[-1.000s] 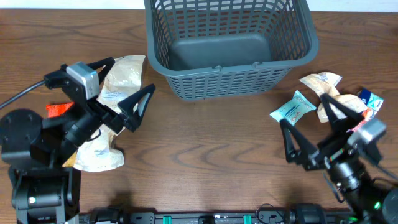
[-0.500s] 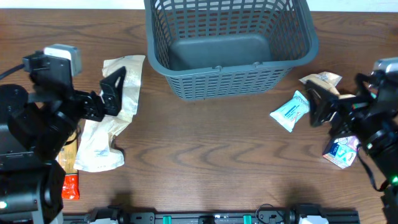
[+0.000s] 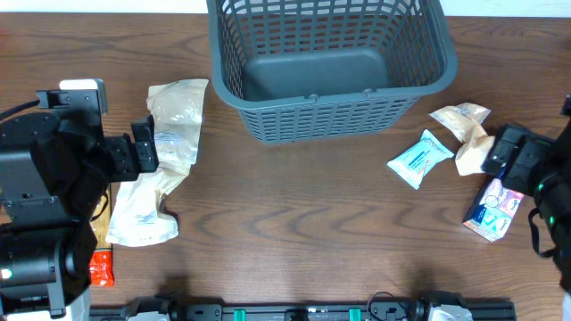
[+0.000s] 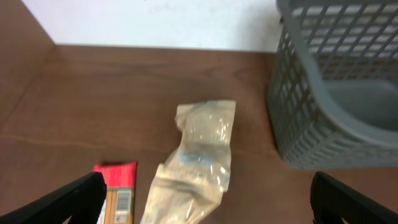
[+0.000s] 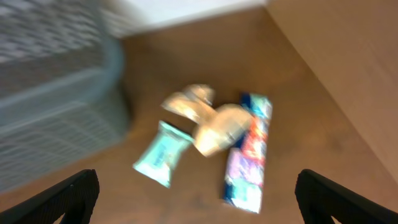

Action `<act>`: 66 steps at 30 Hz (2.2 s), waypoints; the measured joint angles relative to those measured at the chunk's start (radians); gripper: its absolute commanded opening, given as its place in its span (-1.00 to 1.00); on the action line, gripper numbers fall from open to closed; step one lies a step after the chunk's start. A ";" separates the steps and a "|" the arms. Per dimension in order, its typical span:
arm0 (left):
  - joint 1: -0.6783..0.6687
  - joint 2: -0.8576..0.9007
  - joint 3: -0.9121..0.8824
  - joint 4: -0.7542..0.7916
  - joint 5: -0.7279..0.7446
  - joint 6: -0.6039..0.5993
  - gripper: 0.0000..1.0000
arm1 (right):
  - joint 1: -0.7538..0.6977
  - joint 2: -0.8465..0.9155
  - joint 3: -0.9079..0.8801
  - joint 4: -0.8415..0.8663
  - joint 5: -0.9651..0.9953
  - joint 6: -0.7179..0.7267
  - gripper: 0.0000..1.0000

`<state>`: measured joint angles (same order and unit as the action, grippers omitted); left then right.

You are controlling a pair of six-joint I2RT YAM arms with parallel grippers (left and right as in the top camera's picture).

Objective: Pack container

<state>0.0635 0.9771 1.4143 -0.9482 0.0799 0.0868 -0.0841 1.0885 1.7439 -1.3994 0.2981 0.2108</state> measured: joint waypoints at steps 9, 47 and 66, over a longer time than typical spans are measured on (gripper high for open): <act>0.000 0.048 0.000 -0.043 -0.013 0.000 0.97 | -0.232 0.140 -0.002 -0.041 0.055 0.039 0.99; 0.000 0.175 0.000 -0.065 -0.013 0.000 0.97 | -0.488 0.821 -0.135 0.372 -0.241 -0.154 0.99; 0.000 0.175 0.000 -0.065 -0.013 0.000 0.97 | -0.466 0.821 -0.135 0.316 -0.623 -0.645 0.99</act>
<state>0.0635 1.1522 1.4143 -1.0130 0.0666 0.0868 -0.5503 1.9095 1.6089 -1.0836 -0.3252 -0.4347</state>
